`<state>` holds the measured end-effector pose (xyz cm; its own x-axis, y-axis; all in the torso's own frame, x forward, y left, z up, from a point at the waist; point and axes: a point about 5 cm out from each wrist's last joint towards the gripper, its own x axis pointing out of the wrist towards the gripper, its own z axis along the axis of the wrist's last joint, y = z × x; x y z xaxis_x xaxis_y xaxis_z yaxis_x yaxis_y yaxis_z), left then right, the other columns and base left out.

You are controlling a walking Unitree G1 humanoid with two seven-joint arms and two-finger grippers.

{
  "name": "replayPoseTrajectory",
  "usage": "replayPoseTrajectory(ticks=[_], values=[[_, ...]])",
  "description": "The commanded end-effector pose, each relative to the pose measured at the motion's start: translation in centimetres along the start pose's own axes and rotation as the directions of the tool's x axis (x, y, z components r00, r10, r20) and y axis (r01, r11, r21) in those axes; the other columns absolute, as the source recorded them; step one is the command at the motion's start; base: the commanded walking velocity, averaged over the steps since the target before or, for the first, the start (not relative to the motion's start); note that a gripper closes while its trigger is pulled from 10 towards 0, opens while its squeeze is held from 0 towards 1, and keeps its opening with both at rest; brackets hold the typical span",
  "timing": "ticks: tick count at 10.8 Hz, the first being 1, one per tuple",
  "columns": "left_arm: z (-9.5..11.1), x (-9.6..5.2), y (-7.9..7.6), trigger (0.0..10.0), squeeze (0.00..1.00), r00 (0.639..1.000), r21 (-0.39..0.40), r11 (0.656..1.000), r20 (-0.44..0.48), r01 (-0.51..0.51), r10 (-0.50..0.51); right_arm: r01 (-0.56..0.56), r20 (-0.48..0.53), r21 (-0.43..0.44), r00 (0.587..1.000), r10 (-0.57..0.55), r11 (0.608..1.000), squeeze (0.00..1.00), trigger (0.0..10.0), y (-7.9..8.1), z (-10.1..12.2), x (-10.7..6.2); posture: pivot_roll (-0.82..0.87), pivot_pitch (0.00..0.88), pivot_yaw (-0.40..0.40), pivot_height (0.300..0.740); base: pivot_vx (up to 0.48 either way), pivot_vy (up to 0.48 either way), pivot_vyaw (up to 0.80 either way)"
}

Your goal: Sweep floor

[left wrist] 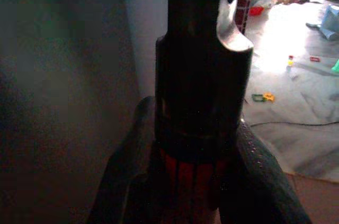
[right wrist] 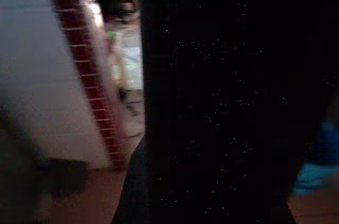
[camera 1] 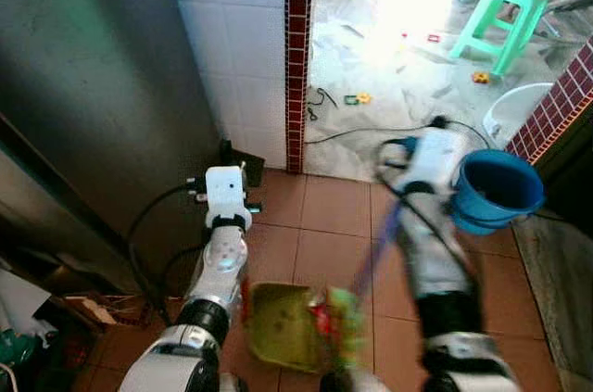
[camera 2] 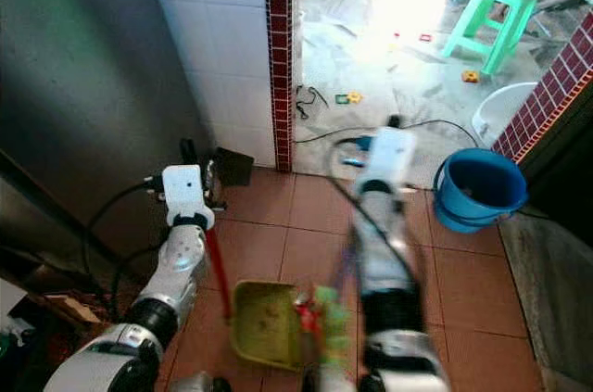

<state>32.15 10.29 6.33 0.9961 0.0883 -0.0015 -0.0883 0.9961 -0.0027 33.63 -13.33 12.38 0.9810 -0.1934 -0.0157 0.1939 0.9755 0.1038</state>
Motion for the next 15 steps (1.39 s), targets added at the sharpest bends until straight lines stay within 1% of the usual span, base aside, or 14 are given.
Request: replayPoseTrajectory(ticks=[1,2,3,5,6,8,9,10,11,13,15], values=[[0.8,0.5,-0.2,10.0,0.00,0.999,-0.013,1.000,0.036,0.009,-0.009,-0.046,0.012,0.101,0.999,0.045,0.994,0.00,10.0,1.4,0.4,0.1,-0.11,0.049,0.022,0.740,0.000,0.000,0.00],[0.8,0.6,-0.4,10.0,0.00,0.999,-0.008,1.000,0.037,0.021,-0.021,-0.101,0.020,0.140,0.995,0.100,0.985,0.00,10.0,2.7,0.5,0.0,-0.10,0.042,0.019,0.740,0.000,0.000,0.00],[0.8,0.6,-0.4,10.0,0.00,0.999,-0.008,1.000,0.034,0.022,-0.021,-0.197,0.071,0.194,0.980,0.187,0.961,0.00,10.0,4.3,1.7,-0.2,-0.10,0.034,0.018,0.740,0.000,0.000,0.00],[0.7,0.7,-0.4,10.0,0.00,0.999,-0.008,1.000,0.030,0.027,-0.027,-0.313,0.130,0.237,0.948,0.289,0.920,0.00,10.0,5.5,3.6,-0.3,-0.10,0.028,0.018,0.740,0.000,0.000,0.00],[0.7,0.7,-0.5,10.0,0.00,0.999,-0.010,0.999,0.028,0.031,-0.031,-0.373,0.168,0.215,0.925,0.342,0.903,0.00,10.0,5.8,4.6,-0.4,-0.11,0.026,0.021,0.740,0.000,0.000,0.00],[0.7,0.7,-0.5,10.0,0.00,0.999,-0.015,0.999,0.024,0.042,-0.041,-0.470,0.250,0.099,0.865,0.435,0.877,0.00,10.0,5.7,6.8,-0.5,-0.11,0.027,0.025,0.740,0.000,0.000,0.00],[0.6,0.7,-0.6,10.0,0.00,0.999,-0.015,0.999,0.020,0.049,-0.048,-0.498,0.311,-0.013,0.822,0.477,0.867,0.00,10.0,5.3,8.2,-0.7,-0.11,0.028,0.027,0.740,0.000,0.000,0.00],[0.5,0.8,-0.6,10.0,0.00,0.998,-0.025,0.998,0.006,0.066,-0.066,-0.470,0.356,-0.084,0.809,0.467,0.879,0.00,10.0,4.0,9.4,-0.3,-0.11,0.030,0.028,0.740,0.000,0.000,0.00],[0.4,0.7,-0.7,10.0,0.00,0.997,-0.036,0.996,0.001,0.083,-0.083,-0.441,0.365,-0.117,0.814,0.451,0.890,0.00,10.0,3.2,9.7,0.1,-0.11,0.032,0.029,0.740,0.000,0.000,0.00],[0.4,0.7,-1.0,10.0,0.00,0.993,-0.053,0.992,0.000,0.117,-0.117,-0.357,0.369,-0.169,0.842,0.394,0.919,0.00,10.0,1.1,9.8,0.9,-0.11,0.036,0.034,0.740,0.000,0.000,0.00],[0.3,0.6,-0.9,10.0,0.00,0.991,-0.047,0.990,0.003,0.135,-0.135,-0.249,0.356,-0.230,0.878,0.319,0.941,0.00,10.0,-0.6,8.7,1.0,-0.10,0.041,0.042,0.740,0.000,0.000,0.00]])
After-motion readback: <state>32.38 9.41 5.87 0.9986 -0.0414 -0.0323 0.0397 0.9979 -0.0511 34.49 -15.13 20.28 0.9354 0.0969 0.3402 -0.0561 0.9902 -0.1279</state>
